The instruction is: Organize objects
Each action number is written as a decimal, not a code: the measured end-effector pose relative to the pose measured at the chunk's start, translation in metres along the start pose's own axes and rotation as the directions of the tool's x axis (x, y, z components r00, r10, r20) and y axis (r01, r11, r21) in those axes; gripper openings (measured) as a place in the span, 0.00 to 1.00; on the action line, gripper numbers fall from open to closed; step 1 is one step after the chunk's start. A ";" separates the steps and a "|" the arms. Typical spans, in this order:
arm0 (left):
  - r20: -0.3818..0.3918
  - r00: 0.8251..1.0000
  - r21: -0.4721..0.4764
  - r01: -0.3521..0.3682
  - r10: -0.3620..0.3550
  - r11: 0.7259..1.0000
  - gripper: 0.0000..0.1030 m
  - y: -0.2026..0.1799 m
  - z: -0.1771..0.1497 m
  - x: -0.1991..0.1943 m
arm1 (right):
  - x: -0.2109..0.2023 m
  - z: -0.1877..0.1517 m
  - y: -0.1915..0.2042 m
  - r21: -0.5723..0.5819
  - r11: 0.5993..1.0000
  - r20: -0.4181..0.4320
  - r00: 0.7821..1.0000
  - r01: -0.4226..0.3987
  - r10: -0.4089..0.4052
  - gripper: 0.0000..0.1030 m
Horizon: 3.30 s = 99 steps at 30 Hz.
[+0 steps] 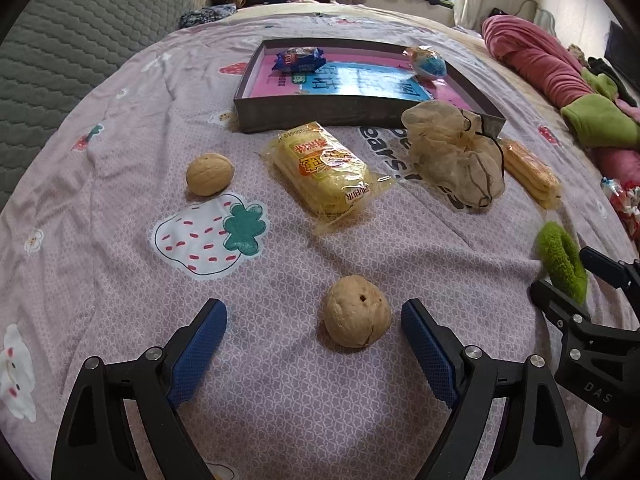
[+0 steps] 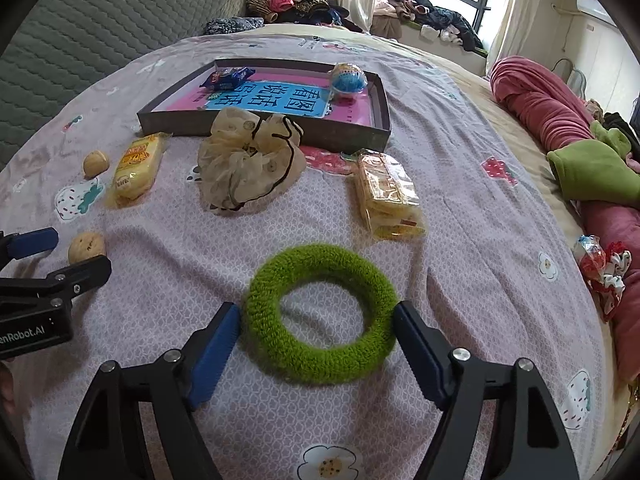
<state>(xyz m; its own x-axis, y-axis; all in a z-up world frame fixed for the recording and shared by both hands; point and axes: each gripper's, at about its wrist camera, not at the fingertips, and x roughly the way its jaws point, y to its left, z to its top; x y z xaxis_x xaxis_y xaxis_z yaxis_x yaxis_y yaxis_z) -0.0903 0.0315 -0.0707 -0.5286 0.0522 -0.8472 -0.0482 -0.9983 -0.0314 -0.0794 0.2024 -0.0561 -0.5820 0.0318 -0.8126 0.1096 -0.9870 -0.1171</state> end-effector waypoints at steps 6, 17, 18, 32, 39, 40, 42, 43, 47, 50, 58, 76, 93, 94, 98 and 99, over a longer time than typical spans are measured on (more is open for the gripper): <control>0.007 1.000 0.027 0.013 -0.013 1.000 0.65 -0.006 -0.002 -0.001 | -0.001 -0.001 -0.001 -0.001 1.000 0.013 1.000 0.003 -0.003 0.62; 0.036 0.997 0.051 0.070 -0.072 0.996 0.33 -0.016 -0.004 -0.009 | -0.007 -0.002 -0.014 0.054 0.995 -0.005 0.996 -0.086 0.086 0.24; 0.034 0.996 0.053 0.077 -0.079 0.996 0.33 -0.017 -0.005 -0.009 | -0.006 -0.004 -0.015 0.059 0.994 -0.017 0.995 -0.094 0.095 0.23; 0.055 0.993 0.034 0.098 -0.100 0.995 0.33 -0.013 -0.003 -0.022 | -0.026 -0.005 -0.023 0.085 0.984 0.020 0.988 -0.155 0.154 0.17; 0.078 0.991 0.032 0.103 -0.105 0.994 0.33 -0.010 -0.001 -0.039 | -0.038 -0.003 -0.021 0.082 0.983 0.044 0.986 -0.161 0.158 0.17; 0.084 0.991 0.032 0.104 -0.106 0.994 0.33 -0.010 -0.001 -0.041 | -0.040 -0.003 -0.020 0.081 0.984 0.048 0.986 -0.161 0.157 0.17; 0.095 0.990 0.036 0.103 -0.106 0.994 0.33 -0.010 0.001 -0.047 | -0.043 -0.002 -0.020 0.079 0.984 0.054 0.986 -0.162 0.158 0.17; 0.101 0.989 0.036 0.103 -0.106 0.994 0.33 -0.010 0.001 -0.050 | -0.045 -0.001 -0.020 0.078 0.984 0.058 0.986 -0.161 0.156 0.17; 0.122 0.986 0.039 0.105 -0.109 0.994 0.33 -0.011 0.007 -0.059 | -0.053 0.004 -0.018 0.069 0.984 0.082 0.984 -0.166 0.161 0.17; 0.138 0.984 0.044 0.111 -0.116 0.993 0.33 -0.012 0.013 -0.065 | -0.058 0.011 -0.016 0.065 0.982 0.098 0.980 -0.178 0.172 0.17; 0.180 0.975 0.055 0.122 -0.130 0.991 0.33 -0.015 0.035 -0.075 | -0.067 0.035 -0.010 0.054 0.975 0.147 0.968 -0.214 0.205 0.17; 0.290 0.949 0.075 0.102 -0.119 0.992 0.33 -0.011 0.130 -0.069 | -0.070 0.133 -0.012 0.014 0.970 0.301 0.926 -0.241 0.225 0.17; 0.356 0.927 0.098 0.088 -0.118 0.991 0.33 -0.016 0.213 -0.036 | -0.036 0.198 -0.034 0.020 0.976 0.370 0.908 -0.217 0.195 0.17; 0.356 0.927 0.098 0.087 -0.117 0.991 0.33 -0.015 0.217 -0.034 | -0.034 0.203 -0.034 0.023 0.976 0.375 0.907 -0.219 0.194 0.17; 0.354 0.928 0.107 0.080 -0.114 0.991 0.33 -0.015 0.231 -0.024 | -0.028 0.217 -0.034 0.023 0.973 0.388 0.899 -0.230 0.204 0.17; 0.355 0.928 0.105 0.077 -0.110 0.991 0.33 -0.014 0.235 -0.021 | -0.026 0.220 -0.034 0.022 0.972 0.391 0.897 -0.232 0.205 0.17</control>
<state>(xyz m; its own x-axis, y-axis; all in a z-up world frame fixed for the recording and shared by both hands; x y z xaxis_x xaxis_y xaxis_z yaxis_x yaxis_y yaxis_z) -0.2777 0.0501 0.0726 -0.7861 0.1671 -0.5951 -0.1780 -0.9832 -0.0409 -0.2454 0.2004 0.0951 -0.8146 -0.2354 -0.5302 0.2239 -0.9707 0.0871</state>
